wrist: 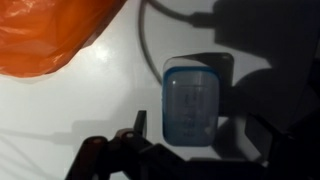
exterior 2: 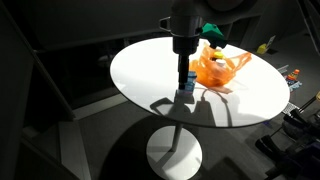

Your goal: Put the blue box in the plastic bag

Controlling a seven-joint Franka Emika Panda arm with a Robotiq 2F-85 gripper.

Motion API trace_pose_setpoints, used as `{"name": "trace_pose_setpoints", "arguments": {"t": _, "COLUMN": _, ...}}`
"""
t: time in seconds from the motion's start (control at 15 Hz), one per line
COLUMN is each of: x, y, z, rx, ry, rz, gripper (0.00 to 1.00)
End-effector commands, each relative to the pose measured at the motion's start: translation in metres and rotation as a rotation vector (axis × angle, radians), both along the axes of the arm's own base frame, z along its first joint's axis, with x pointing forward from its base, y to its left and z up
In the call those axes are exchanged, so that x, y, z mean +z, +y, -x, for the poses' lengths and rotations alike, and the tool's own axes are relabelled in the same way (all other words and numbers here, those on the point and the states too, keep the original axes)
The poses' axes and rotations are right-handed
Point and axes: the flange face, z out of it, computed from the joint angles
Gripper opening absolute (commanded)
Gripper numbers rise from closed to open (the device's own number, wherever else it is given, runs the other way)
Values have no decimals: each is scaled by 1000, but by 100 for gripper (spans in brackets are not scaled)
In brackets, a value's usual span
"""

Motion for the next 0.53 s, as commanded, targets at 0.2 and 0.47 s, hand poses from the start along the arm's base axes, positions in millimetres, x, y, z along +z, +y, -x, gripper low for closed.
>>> {"name": "trace_pose_setpoints", "arguments": {"t": 0.2, "x": 13, "y": -13, "z": 10, "rx": -48, "ry": -49, "rz": 0, "gripper": 49}}
{"name": "trace_pose_setpoints", "arguments": {"t": 0.47, "x": 29, "y": -20, "z": 15, "rx": -65, "ry": -77, "rz": 8, "gripper": 19}}
